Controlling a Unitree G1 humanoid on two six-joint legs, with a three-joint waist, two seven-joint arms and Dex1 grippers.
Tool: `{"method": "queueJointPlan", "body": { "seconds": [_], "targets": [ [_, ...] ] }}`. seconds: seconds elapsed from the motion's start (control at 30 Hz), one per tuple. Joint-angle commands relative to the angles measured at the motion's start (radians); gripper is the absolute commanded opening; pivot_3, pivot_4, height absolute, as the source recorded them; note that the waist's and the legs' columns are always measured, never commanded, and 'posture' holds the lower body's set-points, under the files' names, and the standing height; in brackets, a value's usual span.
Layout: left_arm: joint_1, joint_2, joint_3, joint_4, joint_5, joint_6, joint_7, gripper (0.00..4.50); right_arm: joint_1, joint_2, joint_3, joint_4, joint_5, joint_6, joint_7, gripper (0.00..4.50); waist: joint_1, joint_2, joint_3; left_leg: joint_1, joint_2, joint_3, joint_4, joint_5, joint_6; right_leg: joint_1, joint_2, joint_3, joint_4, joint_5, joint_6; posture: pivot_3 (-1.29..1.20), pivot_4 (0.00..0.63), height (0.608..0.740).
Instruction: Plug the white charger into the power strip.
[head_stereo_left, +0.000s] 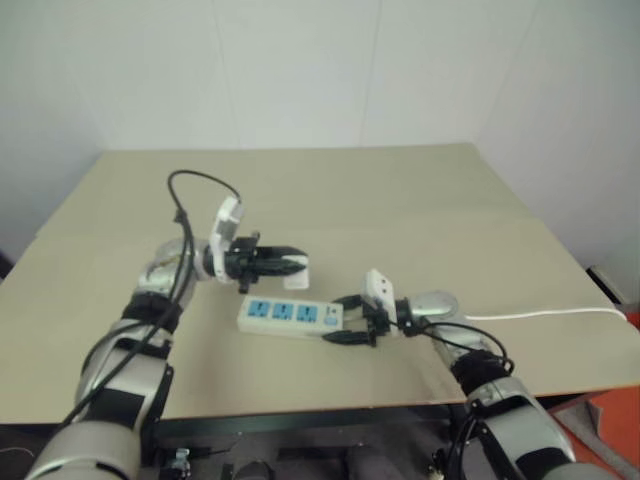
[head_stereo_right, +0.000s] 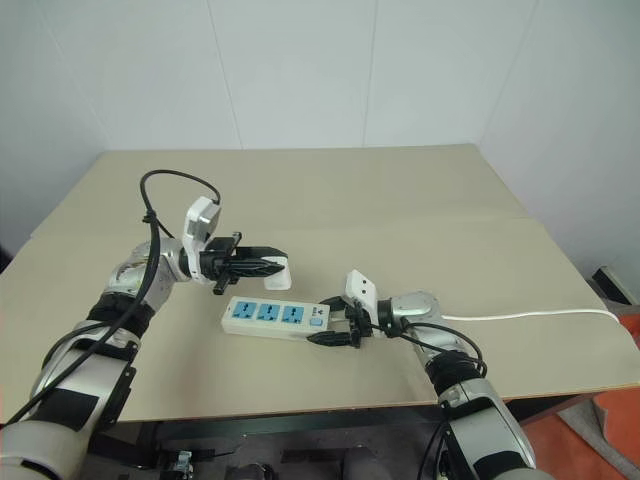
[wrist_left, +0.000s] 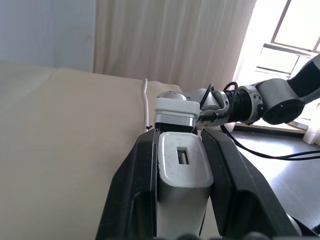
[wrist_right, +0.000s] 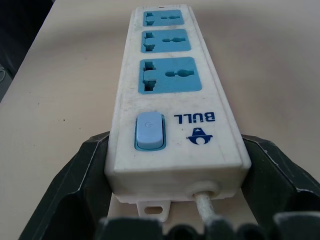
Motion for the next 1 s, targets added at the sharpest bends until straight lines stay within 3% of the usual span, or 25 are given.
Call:
{"method": "queueJointPlan", "body": {
  "seconds": [0.03,0.4,1.0],
  "targets": [
    [-0.047,-0.03,-0.019,0.048,0.01,-0.005,-0.003,1.03,0.032,0.024,0.056,0.068,-0.07,0.015,-0.004,3.45,-0.004,0.0,0.0,0.0,0.0,0.0,0.0,0.0,0.0,0.0,0.0,0.0,0.0,0.0,0.0,0.0,0.15,0.74],
    [-0.131,-0.063,-0.111,0.18,0.069,-0.051,-0.003,1.03,0.025,0.042,0.043,0.084,-0.085,0.018,-0.045,3.45,-0.016,0.0,-0.001,0.001,0.0,0.0,0.0,0.0,0.0,0.0,0.001,0.001,0.0,0.0,0.0,0.0,0.15,0.74],
    [-0.087,-0.017,-0.199,0.162,0.009,-0.032,-0.003,1.03,0.023,0.043,0.039,0.089,-0.089,0.018,-0.062,3.45,-0.018,0.0,-0.001,0.002,0.0,0.0,-0.001,0.0,0.0,0.0,0.001,0.002,0.0,0.0,0.0,0.0,0.15,0.74]
  ]
}}
